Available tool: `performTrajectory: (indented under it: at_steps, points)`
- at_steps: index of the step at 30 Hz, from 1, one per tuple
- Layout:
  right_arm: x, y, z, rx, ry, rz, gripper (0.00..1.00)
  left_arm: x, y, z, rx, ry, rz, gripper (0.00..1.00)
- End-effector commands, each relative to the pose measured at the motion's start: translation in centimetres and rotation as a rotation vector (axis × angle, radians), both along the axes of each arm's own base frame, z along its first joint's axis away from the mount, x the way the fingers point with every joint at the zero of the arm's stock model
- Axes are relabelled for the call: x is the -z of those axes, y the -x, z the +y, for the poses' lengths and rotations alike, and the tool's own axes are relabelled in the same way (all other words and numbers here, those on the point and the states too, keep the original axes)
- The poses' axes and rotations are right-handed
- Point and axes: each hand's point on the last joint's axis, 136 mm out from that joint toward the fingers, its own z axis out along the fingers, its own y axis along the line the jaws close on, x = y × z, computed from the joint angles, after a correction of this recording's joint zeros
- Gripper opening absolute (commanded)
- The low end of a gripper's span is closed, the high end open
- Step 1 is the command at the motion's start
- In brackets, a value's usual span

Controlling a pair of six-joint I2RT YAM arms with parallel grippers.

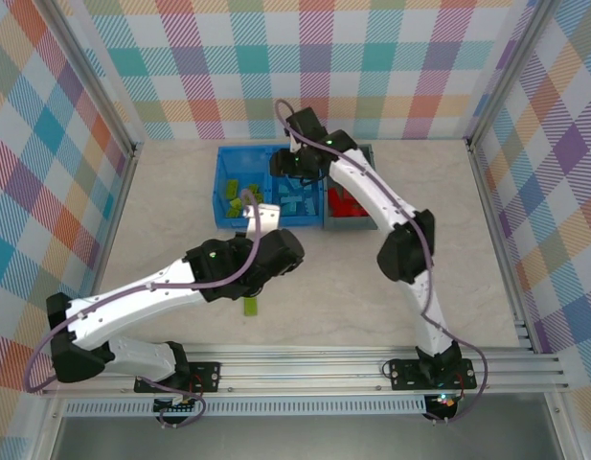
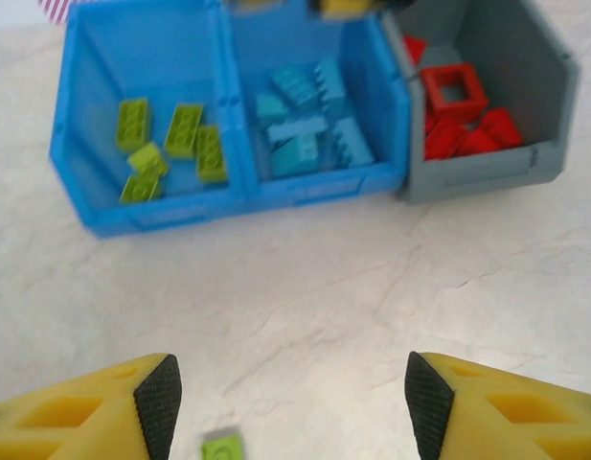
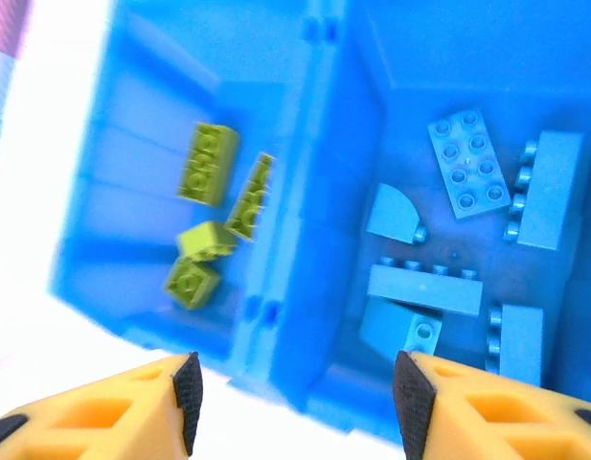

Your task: Sort the legos into containers by color

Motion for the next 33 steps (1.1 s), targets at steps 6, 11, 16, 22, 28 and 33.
performTrajectory:
  at_steps: [6,11,16,22,28,33]
  points:
    - [-5.8,13.3,-2.7,-0.073,-0.033,-0.19,0.59,11.7,3.8,5.9,-0.129,0.058,0.431,0.64]
    - [-1.3,23.4,-4.2,-0.221,-0.001,-0.163,0.61,17.3,4.9,5.4,-0.144,0.07,0.651,0.65]
    - [1.2,32.5,-5.2,-0.457,-0.032,-0.169,0.63,20.5,4.5,4.4,-0.131,0.028,0.768,0.66]
    - [3.2,36.4,-7.2,-0.498,0.019,-0.134,0.65,23.3,4.3,4.8,-0.169,-0.031,0.83,0.67]
    - [3.0,36.5,-7.2,-0.476,0.02,-0.144,0.64,25.1,4.4,4.9,-0.183,-0.006,0.854,0.65]
    - [3.1,36.3,-6.4,-0.473,0.033,-0.138,0.64,25.9,4.3,5.3,-0.193,-0.019,0.865,0.56]
